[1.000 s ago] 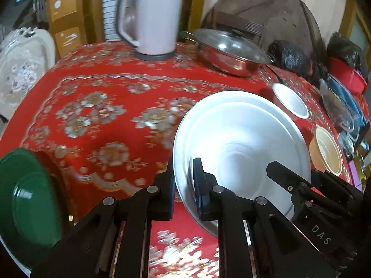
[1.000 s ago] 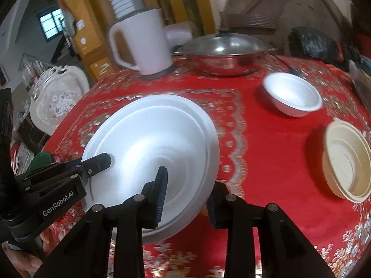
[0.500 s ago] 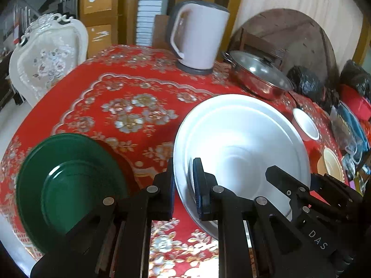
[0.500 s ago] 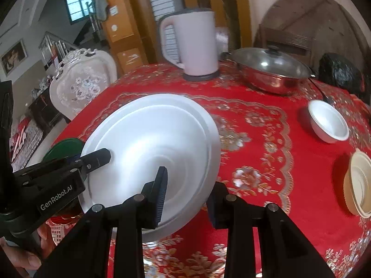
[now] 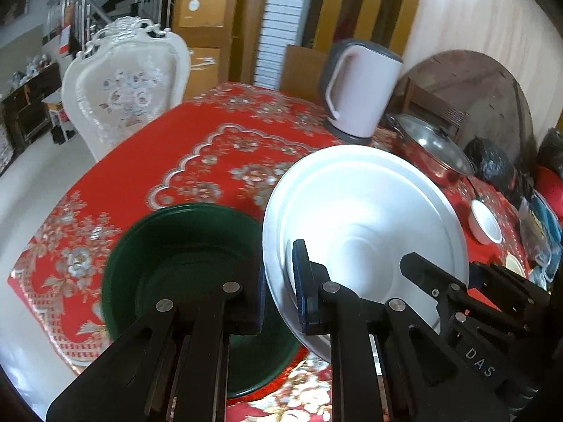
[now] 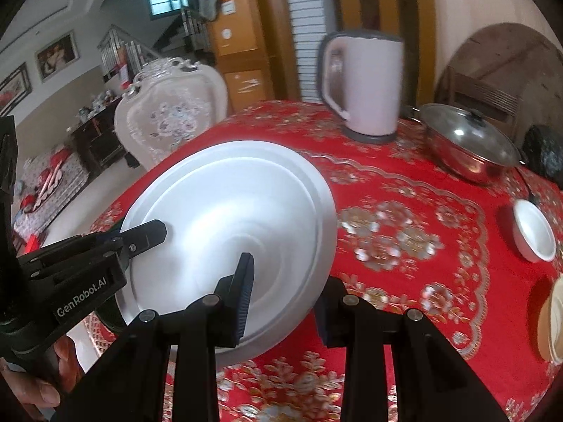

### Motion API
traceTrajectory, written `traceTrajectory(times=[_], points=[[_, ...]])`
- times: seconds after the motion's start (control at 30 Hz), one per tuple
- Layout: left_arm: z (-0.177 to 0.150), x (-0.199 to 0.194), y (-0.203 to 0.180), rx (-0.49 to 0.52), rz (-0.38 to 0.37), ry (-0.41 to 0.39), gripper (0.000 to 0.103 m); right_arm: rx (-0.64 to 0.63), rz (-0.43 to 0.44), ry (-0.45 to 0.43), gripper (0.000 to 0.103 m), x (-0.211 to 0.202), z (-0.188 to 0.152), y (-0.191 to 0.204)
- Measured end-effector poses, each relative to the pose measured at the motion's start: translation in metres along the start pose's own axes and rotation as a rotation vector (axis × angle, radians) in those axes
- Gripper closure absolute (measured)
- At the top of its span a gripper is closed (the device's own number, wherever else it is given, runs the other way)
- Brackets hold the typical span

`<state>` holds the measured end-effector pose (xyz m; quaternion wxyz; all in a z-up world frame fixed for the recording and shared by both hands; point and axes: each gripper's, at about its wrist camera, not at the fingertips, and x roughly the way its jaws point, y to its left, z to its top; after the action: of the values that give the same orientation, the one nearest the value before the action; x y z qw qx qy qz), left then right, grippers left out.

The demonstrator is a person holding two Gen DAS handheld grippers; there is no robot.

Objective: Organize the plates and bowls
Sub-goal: 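Lift the white plate with both tools and carry it over the green bowl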

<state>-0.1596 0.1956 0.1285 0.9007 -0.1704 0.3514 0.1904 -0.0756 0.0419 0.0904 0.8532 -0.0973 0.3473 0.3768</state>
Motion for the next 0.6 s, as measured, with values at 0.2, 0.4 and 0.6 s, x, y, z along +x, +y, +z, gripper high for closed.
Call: traceTrajectory(times=[0.2, 0.4, 0.6], points=[[-0.004, -0.008, 0.028, -0.04, 0.04, -0.007, 0.089, -0.048, 0.046, -0.001, 0.068, 0.008, 0.007, 0.027], [-0.013, -0.012, 0.057, -0.083, 0.071, -0.002, 0.089, -0.094, 0.076, 0.012, 0.068, 0.018, 0.008, 0.051], [-0.024, -0.01, 0.084, -0.127, 0.099, 0.024, 0.089, -0.149, 0.113, 0.05, 0.068, 0.034, 0.005, 0.077]])
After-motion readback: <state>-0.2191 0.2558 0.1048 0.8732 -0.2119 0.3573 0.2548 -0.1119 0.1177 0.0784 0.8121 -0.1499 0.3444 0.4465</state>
